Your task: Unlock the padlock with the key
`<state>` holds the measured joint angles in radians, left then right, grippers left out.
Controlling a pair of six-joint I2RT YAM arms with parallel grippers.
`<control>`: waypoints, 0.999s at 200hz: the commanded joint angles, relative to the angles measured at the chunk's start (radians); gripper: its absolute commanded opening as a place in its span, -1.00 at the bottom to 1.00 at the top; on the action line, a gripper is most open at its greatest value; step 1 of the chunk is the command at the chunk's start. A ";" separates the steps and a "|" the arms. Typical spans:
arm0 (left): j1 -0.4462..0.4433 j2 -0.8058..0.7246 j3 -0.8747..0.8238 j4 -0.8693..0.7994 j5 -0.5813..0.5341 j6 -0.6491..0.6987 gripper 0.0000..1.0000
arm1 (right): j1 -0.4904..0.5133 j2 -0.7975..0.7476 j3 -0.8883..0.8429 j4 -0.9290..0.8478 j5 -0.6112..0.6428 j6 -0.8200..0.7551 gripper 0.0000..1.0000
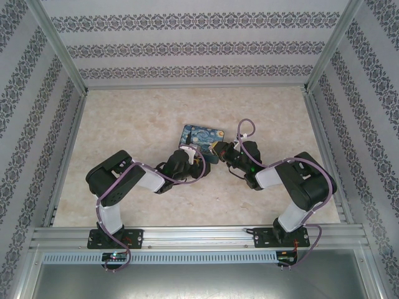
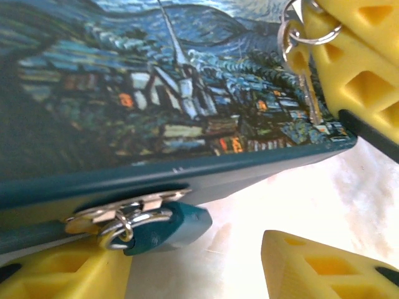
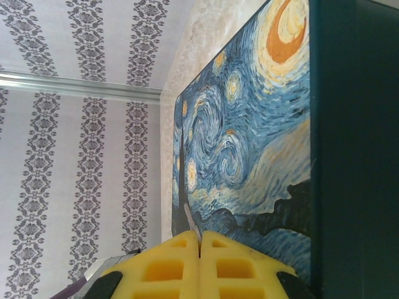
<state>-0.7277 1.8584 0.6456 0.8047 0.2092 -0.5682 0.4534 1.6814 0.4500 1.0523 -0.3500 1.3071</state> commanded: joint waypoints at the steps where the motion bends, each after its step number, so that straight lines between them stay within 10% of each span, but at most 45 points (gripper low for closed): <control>1: 0.018 0.025 0.015 0.089 0.063 -0.064 0.15 | -0.012 0.037 0.011 -0.008 -0.015 -0.007 -1.00; 200: 0.071 0.092 -0.078 0.455 0.042 -0.455 0.17 | -0.028 0.080 0.004 0.067 -0.033 0.030 -1.00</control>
<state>-0.6655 1.9385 0.5819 1.1294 0.2626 -0.9504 0.4335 1.7382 0.4629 1.1343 -0.3759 1.3376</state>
